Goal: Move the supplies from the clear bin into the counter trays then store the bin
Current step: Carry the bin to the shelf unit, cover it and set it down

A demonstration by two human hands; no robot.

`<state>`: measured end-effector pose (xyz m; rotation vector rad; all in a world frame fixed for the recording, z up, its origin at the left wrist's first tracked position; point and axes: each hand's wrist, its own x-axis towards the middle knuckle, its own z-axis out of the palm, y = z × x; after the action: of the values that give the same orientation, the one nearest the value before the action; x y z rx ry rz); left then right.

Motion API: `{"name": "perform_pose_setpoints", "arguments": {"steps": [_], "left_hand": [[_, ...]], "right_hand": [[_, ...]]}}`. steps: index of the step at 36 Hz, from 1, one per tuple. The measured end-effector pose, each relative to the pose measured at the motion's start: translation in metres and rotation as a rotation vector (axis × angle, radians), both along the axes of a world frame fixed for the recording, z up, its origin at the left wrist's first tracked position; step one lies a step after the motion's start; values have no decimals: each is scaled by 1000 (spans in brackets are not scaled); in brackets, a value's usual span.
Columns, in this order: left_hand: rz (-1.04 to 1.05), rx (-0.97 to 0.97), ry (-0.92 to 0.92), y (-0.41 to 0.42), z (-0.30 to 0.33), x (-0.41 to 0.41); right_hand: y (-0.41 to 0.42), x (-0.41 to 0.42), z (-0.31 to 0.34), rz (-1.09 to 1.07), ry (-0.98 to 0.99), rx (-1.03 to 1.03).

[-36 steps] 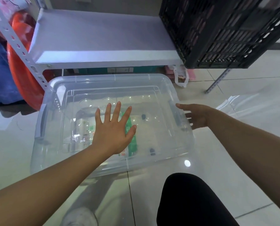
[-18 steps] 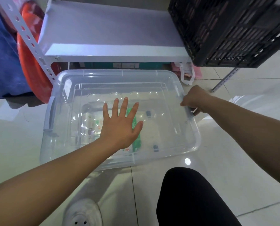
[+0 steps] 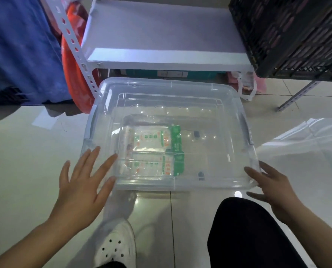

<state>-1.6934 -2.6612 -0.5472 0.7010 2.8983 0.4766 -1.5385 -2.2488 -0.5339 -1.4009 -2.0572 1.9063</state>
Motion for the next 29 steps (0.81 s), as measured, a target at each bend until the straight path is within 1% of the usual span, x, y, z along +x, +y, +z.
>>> {"name": "perform_pose_setpoints", "arguments": {"steps": [1, 2, 4, 5, 6, 7, 8, 9, 13, 17, 23, 26, 29], "left_hand": [[143, 107, -63, -11, -5, 5], [316, 252, -165, -17, -8, 7], [658, 579, -473, -21, -8, 4], [736, 765, -650, -22, -9, 0], [740, 947, -813, -22, -11, -6], [718, 1085, -942, -21, -13, -11], [710, 1179, -1024, -19, -12, -17], [705, 1236, -1063, -15, -10, -23], [752, 1295, -1036, -6, 18, -34], [741, 1294, -1020, -12, 56, -31], [574, 1304, -969, -16, 131, -21], [476, 1336, -927, -14, 164, -29], [368, 1380, -933, -7, 189, -47]], "right_hand": [[1, 2, -2, -21, 3, -74], [2, 2, -3, -41, 8, -153], [4, -4, -5, -85, 38, -324], [5, -8, -5, -108, 59, -386], [4, -12, -4, -127, 83, -424], [2, -15, -2, -141, 108, -453], [-1, -18, -1, -157, 130, -476], [-3, -19, 1, -170, 152, -497], [-6, -23, 19, -179, 236, -509], [-2, -14, 60, -128, 312, -516], [2, 1, 126, -45, 454, -486], [8, -3, 159, -8, 566, -454], [17, -19, 185, 13, 661, -379]]}}
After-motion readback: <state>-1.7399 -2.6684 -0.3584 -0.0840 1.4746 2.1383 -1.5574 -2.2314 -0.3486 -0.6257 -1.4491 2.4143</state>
